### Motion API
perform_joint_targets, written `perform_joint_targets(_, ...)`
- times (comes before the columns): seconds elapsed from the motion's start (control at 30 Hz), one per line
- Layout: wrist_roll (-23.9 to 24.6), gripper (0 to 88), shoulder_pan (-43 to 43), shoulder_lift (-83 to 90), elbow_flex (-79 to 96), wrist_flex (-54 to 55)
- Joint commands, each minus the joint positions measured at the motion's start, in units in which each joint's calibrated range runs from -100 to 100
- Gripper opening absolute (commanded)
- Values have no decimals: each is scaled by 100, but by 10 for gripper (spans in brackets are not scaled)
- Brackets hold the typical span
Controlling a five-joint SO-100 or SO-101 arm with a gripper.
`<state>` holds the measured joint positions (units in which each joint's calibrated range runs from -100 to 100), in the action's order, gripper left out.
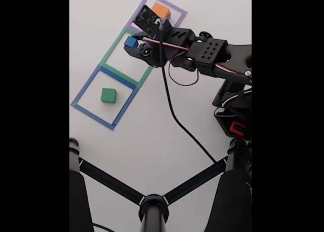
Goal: Tower of hanoi
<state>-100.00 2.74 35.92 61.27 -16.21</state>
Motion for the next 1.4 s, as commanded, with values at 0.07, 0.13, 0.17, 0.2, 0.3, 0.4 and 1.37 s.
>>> perform_joint_targets(0.07, 0, 19, 118, 759, -2342, -3369)
perform_joint_targets(0.13, 0, 19, 179, 783, -3088, -4219)
perform_joint_targets(0.17, 0, 19, 218, 783, -3406, -4583)
perform_joint_targets(0.2, 0, 19, 256, 791, -3751, -4971)
perform_joint_targets(0.3, 0, 19, 408, 791, -4596, -5902)
perform_joint_targets(0.4, 0, 19, 606, 791, -5259, -6614)
perform_joint_targets(1.37, 0, 25, 1628, 1632, -716, -2567)
